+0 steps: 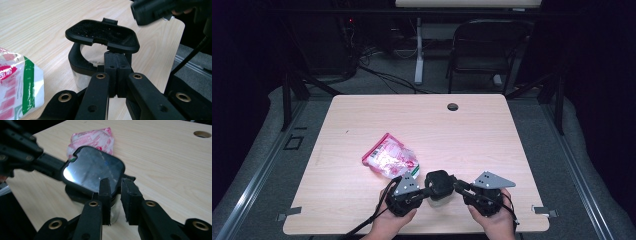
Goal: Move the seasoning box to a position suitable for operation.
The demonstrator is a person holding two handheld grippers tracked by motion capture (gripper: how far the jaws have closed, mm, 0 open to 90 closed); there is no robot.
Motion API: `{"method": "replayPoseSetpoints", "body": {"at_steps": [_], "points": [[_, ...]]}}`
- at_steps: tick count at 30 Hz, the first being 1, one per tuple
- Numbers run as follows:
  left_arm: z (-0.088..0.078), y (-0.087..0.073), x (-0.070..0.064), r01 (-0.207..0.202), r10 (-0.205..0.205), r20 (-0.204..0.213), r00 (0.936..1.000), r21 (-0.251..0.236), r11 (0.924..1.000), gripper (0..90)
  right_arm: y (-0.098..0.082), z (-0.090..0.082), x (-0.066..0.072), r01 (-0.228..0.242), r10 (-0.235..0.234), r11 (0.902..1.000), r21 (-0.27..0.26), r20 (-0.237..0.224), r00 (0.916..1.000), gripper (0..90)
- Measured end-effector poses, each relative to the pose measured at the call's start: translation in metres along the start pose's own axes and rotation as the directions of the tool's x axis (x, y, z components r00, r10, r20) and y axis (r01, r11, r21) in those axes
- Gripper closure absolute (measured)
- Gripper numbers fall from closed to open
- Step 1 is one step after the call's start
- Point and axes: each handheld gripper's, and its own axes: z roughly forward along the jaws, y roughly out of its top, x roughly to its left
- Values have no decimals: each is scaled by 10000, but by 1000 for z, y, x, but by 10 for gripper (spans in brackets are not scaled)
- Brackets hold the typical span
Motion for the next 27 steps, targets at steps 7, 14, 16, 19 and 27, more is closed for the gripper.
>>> {"method": "replayPoseSetpoints", "body": {"at_steps": [7, 14, 16, 19, 27], "points": [[-1, 9, -1, -79, 79, 9, 10000, -126, 9999, 899, -7, 1, 8, 392, -392, 9991, 173, 40, 9992, 724], [0, 21, -4, -193, 194, 38, 9998, -246, 9995, 899, -9, 1, 11, 614, -614, 9980, 155, 12, 9981, 666], [0, 23, -5, -236, 238, 43, 9997, -265, 9994, 899, -8, 1, 12, 671, -672, 9975, 206, 13, 9977, 639], [0, 24, -5, -210, 211, 41, 9998, -287, 9994, 899, -9, 5, 12, 697, -701, 9973, 234, 155, 9974, 610], [2, 22, -5, -215, 215, -1, 9998, -270, 9994, 899, -8, 11, 14, 808, -813, 9966, 172, 332, 9961, 620]]}}
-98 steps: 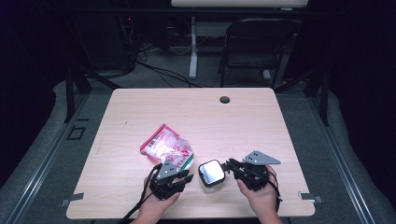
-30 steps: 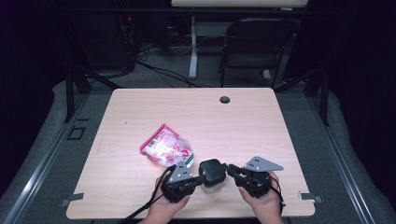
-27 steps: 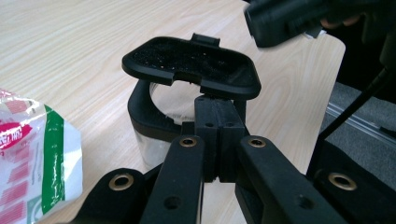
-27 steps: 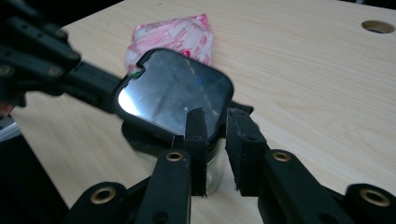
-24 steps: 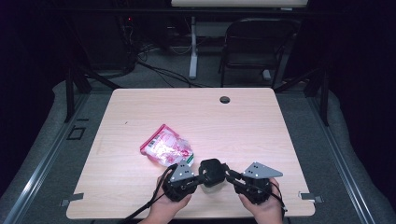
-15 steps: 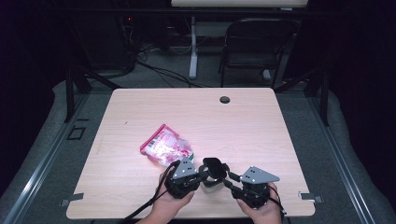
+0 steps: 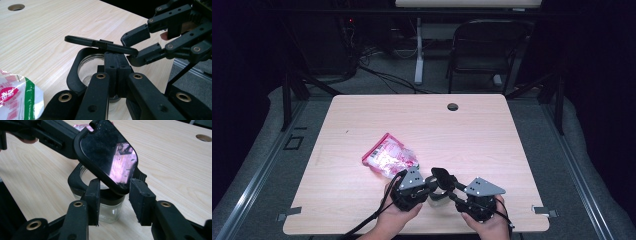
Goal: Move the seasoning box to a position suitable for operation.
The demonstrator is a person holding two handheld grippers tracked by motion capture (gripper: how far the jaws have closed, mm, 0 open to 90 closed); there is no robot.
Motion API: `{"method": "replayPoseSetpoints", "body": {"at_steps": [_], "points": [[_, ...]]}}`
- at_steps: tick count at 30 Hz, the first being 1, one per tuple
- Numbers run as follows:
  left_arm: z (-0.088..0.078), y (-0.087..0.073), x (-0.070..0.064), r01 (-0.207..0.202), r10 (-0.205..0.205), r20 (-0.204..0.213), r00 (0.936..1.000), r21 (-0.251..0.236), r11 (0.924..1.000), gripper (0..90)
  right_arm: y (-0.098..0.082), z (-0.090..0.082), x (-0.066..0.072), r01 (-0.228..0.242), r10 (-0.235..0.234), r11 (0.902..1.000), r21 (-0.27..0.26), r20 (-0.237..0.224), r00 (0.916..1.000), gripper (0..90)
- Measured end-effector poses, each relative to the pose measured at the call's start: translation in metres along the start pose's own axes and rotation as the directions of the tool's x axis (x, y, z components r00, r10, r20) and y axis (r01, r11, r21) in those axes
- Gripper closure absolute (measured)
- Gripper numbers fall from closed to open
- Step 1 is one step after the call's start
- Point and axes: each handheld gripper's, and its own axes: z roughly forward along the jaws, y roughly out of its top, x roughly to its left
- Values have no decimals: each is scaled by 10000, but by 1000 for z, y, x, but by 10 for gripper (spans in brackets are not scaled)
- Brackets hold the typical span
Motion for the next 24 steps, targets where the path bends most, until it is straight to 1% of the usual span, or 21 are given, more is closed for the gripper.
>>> {"method": "replayPoseSetpoints", "body": {"at_steps": [1, 4, 7, 13, 17, 19, 21, 24], "points": [[0, -1, 0, -55, 55, 3, 10000, 45, 10000, 899, 0, 0, 0, -52, 52, 10000, -34, -11, 10000, 623], [2, -5, 0, 14, -13, -46, 10000, 109, 9999, 899, -1, 0, 0, -47, 47, 10000, -51, -14, 10000, 624], [4, -9, 1, -2, 4, -124, 9999, 227, 9997, 899, -1, -1, 0, -30, 29, 10000, -59, -60, 10000, 624], [6, -14, 2, 91, -88, -89, 9999, 280, 9996, 895, -1, -1, 0, -48, 48, 9999, -105, -26, 10000, 625], [7, -17, 2, 99, -96, -86, 9999, 358, 9993, 893, -1, -1, 0, -51, 51, 9999, -117, -7, 10000, 630], [8, -17, 2, 86, -81, -144, 9999, 386, 9992, 891, -1, -1, 0, -82, 82, 9998, -193, -21, 10000, 633], [9, -18, 2, 116, -112, -98, 9999, 418, 9991, 885, -1, -2, 0, -79, 78, 9996, -255, -30, 10000, 635], [9, -20, 2, 60, -56, -95, 9999, 449, 9990, 884, 0, -3, -1, -93, 92, 9994, -335, -29, 10000, 644]]}}
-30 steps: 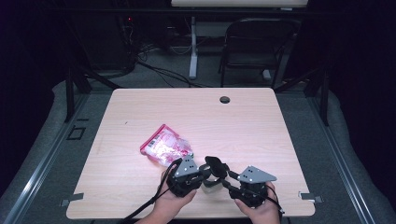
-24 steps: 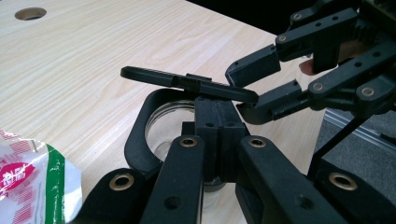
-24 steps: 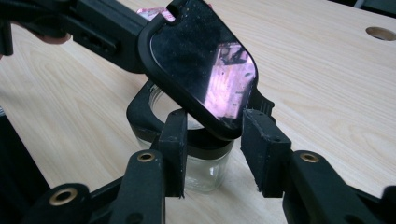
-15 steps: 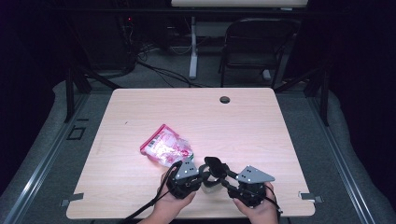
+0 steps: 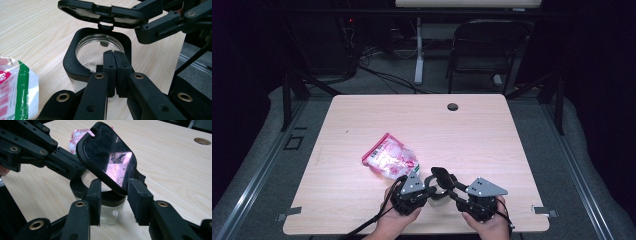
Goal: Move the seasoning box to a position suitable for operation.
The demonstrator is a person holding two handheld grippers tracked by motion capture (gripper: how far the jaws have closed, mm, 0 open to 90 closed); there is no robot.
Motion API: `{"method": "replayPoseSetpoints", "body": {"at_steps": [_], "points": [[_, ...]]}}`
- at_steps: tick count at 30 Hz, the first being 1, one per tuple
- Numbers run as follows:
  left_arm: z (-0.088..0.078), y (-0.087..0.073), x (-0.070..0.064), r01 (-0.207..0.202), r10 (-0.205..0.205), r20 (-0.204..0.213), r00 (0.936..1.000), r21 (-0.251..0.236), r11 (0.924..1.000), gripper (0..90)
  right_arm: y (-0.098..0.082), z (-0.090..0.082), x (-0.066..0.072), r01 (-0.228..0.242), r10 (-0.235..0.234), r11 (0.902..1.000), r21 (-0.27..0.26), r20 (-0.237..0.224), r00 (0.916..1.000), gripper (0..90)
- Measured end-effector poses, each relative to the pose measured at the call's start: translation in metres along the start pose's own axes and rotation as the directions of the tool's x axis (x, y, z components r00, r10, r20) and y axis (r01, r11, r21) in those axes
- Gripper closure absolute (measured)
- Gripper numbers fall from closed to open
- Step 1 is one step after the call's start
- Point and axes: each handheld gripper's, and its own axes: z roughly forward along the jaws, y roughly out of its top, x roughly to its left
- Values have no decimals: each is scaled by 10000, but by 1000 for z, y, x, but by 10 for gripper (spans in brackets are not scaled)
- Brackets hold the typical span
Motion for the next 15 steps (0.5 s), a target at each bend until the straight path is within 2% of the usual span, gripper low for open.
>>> {"method": "replayPoseSetpoints", "body": {"at_steps": [15], "points": [[0, -1, -1, -11, 10, -37, 10000, -91, 10000, 886, 2, -8, -1, -83, 89, 9982, -598, 90, 9999, 726]]}}
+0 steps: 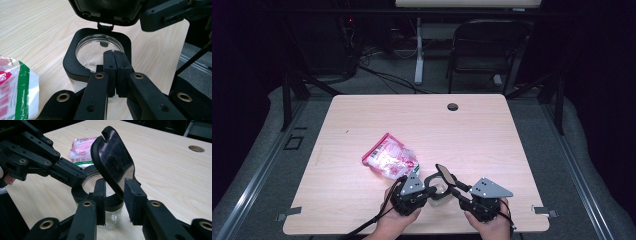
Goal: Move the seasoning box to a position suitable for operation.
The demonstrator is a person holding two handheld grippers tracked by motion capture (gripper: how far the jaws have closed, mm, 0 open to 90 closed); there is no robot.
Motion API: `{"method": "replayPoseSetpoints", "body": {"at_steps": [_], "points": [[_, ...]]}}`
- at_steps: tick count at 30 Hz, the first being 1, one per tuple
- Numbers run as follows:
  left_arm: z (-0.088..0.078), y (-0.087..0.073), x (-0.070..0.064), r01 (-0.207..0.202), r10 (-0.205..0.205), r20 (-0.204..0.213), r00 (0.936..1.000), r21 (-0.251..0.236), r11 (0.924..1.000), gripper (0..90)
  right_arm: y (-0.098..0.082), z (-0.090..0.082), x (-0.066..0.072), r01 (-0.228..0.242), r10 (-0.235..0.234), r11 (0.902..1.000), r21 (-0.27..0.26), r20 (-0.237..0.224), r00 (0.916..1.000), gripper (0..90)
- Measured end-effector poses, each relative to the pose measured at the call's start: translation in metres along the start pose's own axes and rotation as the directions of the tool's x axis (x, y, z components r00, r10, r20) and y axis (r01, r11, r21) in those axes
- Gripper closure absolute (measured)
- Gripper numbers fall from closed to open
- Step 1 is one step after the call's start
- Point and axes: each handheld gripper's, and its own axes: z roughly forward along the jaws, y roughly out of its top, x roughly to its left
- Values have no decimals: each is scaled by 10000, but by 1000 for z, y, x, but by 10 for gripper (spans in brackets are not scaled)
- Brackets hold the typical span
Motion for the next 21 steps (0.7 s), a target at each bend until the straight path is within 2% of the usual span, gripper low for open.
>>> {"method": "replayPoseSetpoints", "body": {"at_steps": [9, 21], "points": [[0, 0, 0, -31, 31, -3, 10000, -4, 10000, 886, 0, -5, -4, -124, 126, 9994, -314, 82, 9999, 776], [0, 0, 0, -27, 27, 10, 10000, 2, 10000, 887, -3, -13, -14, -736, 756, 9958, -537, 360, 9965, 824]]}}
